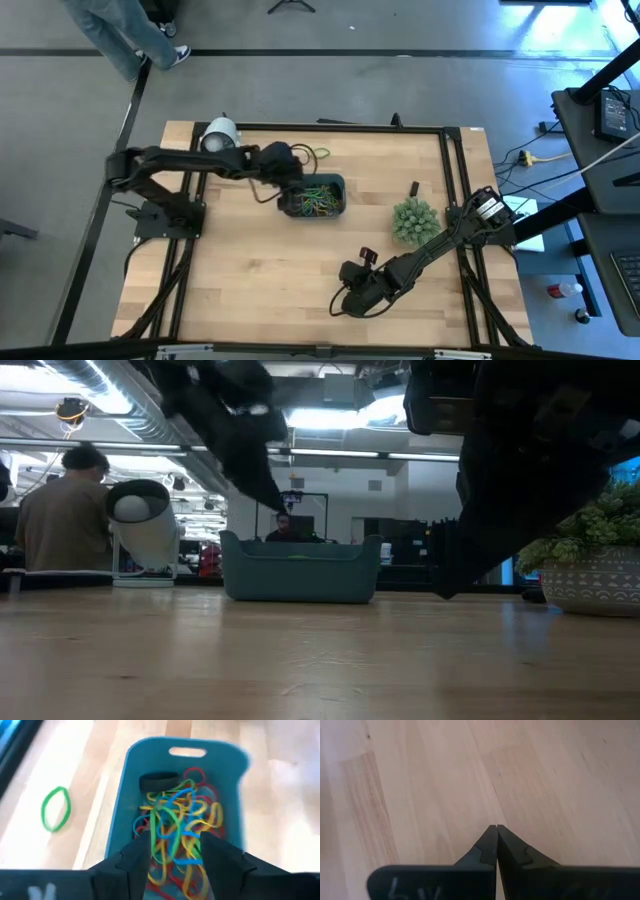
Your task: Pick and place rubber bands into bin
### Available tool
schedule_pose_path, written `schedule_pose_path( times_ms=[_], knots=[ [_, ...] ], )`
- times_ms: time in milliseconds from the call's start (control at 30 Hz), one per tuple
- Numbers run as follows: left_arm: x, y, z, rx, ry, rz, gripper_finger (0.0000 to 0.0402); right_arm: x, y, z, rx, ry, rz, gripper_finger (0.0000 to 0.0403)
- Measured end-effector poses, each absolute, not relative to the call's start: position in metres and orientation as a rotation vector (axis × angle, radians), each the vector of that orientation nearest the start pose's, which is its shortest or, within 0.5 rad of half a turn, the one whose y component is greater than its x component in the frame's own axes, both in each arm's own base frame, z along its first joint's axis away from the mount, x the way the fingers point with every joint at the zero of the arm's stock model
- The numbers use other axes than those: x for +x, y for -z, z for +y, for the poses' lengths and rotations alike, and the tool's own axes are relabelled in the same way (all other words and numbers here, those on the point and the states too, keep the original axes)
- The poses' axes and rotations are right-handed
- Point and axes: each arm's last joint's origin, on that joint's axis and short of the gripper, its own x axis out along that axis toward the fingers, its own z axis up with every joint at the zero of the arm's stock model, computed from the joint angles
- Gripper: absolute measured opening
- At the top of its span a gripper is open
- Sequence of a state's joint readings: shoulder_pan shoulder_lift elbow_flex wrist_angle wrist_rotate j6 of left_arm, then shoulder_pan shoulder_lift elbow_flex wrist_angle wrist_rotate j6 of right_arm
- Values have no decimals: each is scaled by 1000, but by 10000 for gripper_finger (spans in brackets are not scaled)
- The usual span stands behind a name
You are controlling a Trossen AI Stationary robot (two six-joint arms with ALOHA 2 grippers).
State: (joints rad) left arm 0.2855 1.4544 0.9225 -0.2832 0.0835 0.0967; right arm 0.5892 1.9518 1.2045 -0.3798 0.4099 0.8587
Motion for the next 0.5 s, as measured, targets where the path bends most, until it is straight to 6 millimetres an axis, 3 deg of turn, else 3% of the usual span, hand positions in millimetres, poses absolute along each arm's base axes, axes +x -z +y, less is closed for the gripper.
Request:
schedule_pose_path(
  times_ms=[133,233,367,500],
  knots=[
    [260,-249,66,-94,-160,813,167,322,-141,201,246,262,956,7],
    [237,-257,50,-82,-218,758,154,322,-141,202,252,258,948,7],
    [198,-249,29,-55,-315,694,118,324,-142,200,233,250,944,7],
    [161,-233,11,-50,-294,612,56,333,-144,193,217,244,909,7]
  ],
)
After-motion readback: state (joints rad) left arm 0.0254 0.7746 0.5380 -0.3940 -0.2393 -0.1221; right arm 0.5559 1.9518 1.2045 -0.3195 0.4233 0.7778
